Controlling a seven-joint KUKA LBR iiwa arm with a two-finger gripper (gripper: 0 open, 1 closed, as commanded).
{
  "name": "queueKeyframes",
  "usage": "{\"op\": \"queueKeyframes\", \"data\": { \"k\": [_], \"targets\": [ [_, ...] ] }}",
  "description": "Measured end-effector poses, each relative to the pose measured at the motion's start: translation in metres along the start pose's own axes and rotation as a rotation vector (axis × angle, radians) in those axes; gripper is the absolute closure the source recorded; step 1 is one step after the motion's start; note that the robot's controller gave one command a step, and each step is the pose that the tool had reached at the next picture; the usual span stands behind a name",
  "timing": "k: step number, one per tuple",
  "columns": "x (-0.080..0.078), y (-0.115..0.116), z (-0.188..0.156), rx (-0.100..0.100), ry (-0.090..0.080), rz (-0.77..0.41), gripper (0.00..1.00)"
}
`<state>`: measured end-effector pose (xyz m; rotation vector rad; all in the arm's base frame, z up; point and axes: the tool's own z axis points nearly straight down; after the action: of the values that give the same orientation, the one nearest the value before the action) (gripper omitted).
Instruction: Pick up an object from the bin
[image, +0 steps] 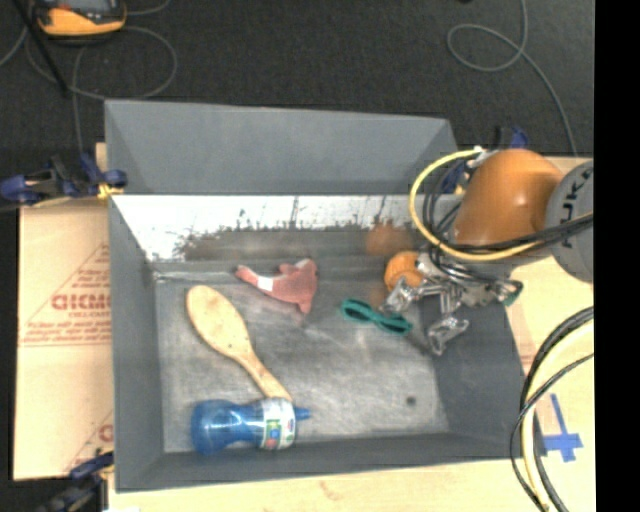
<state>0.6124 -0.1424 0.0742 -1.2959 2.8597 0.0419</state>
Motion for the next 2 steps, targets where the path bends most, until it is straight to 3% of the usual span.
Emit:
{"op": "queueKeyframes", "data": {
  "k": [1, 2],
  "targets": [
    [-0.0052, 0.0063, -0.0041, 0.004, 0.0, -0.287, 0.0],
    [-0.0073, 0.0155, -0.0035, 0.017, 0.003, -0.361, 0.0]
  ]
}}
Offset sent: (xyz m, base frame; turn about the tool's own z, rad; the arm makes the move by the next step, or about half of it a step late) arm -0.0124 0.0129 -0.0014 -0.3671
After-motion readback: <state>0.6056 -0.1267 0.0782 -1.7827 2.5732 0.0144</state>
